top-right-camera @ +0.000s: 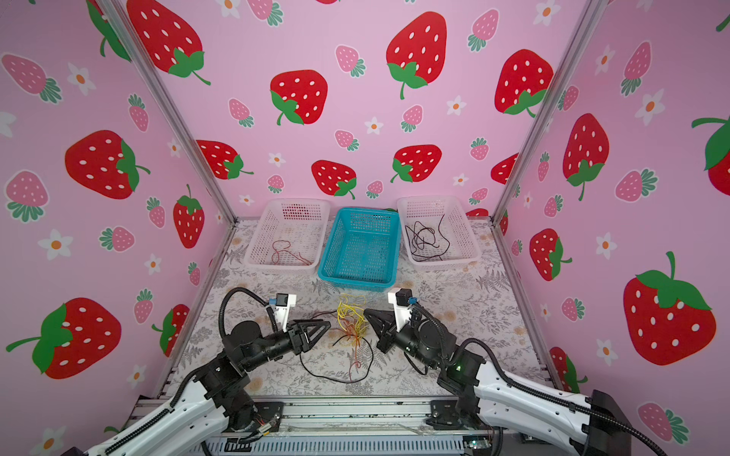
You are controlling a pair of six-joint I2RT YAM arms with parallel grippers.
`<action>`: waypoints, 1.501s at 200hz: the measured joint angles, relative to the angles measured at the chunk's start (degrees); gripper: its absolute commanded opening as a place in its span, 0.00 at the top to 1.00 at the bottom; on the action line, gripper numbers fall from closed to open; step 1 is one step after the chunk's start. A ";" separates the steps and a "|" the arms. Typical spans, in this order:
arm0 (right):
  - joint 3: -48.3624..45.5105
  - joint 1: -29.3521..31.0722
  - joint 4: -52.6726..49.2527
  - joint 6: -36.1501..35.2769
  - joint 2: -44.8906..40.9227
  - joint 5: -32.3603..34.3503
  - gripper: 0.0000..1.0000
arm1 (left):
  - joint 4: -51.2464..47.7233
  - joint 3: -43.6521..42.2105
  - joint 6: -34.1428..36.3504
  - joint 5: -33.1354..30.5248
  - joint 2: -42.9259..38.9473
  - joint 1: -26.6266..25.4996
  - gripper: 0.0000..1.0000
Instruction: Untangle the cables
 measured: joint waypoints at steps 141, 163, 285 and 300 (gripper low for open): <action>-1.86 -0.02 13.75 9.14 4.57 -16.37 1.00 | 9.51 -1.95 -0.37 -0.61 2.60 -2.34 0.37; -2.34 -0.07 16.28 11.34 5.77 -17.68 1.00 | 10.60 -1.95 -0.39 -0.50 3.26 -2.54 0.37; -2.40 -0.11 11.80 12.13 0.20 -17.38 1.00 | 11.34 -2.14 -0.28 -0.57 1.66 -3.28 0.62; -2.40 -0.11 10.14 11.47 -1.79 -17.00 1.00 | 9.77 -2.14 0.09 -0.79 -0.09 -3.28 0.66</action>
